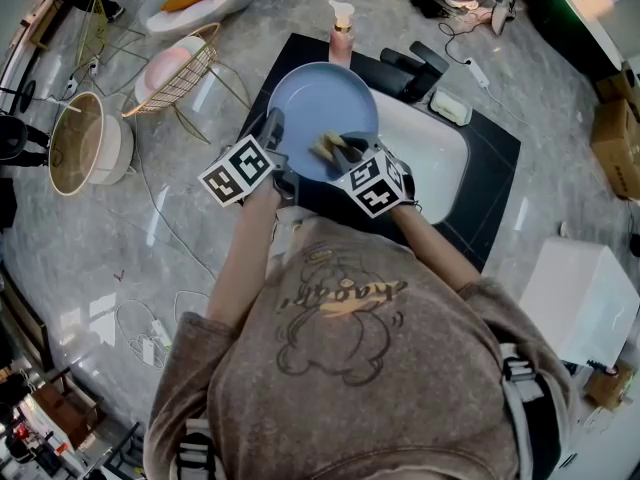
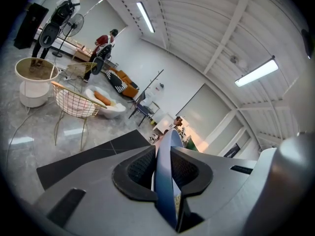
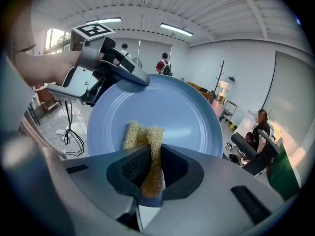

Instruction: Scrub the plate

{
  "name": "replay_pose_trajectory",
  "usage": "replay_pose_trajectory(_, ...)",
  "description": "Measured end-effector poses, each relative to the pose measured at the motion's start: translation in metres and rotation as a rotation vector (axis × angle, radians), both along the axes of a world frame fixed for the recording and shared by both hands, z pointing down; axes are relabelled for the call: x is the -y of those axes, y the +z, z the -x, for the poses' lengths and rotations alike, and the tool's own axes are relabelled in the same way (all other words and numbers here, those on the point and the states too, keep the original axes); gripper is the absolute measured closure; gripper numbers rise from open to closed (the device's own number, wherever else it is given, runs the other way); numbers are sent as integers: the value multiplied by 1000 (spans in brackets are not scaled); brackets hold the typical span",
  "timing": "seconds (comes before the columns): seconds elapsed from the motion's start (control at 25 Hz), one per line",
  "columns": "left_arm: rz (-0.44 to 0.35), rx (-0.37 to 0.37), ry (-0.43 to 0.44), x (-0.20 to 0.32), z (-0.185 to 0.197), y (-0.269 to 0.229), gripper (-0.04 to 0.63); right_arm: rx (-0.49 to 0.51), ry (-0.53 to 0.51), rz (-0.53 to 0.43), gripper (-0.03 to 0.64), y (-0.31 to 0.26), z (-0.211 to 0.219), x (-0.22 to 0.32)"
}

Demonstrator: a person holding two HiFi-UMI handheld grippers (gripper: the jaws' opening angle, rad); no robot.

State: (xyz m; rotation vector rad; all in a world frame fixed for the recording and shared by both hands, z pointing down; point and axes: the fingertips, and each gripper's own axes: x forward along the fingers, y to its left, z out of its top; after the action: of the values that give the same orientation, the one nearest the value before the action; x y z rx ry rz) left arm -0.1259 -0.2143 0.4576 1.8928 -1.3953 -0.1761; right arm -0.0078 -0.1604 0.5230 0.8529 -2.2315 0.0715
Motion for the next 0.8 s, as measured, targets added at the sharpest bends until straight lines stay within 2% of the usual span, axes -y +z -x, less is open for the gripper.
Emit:
replay_pose_trajectory(0.52, 12, -52, 19, -4, -6, 5, 523, 58, -60, -41, 566, -24, 35, 6)
replay_pose_trajectory(0.8, 17, -93, 55, -8, -20, 2, 525, 71, -48, -97, 565, -47, 32, 32)
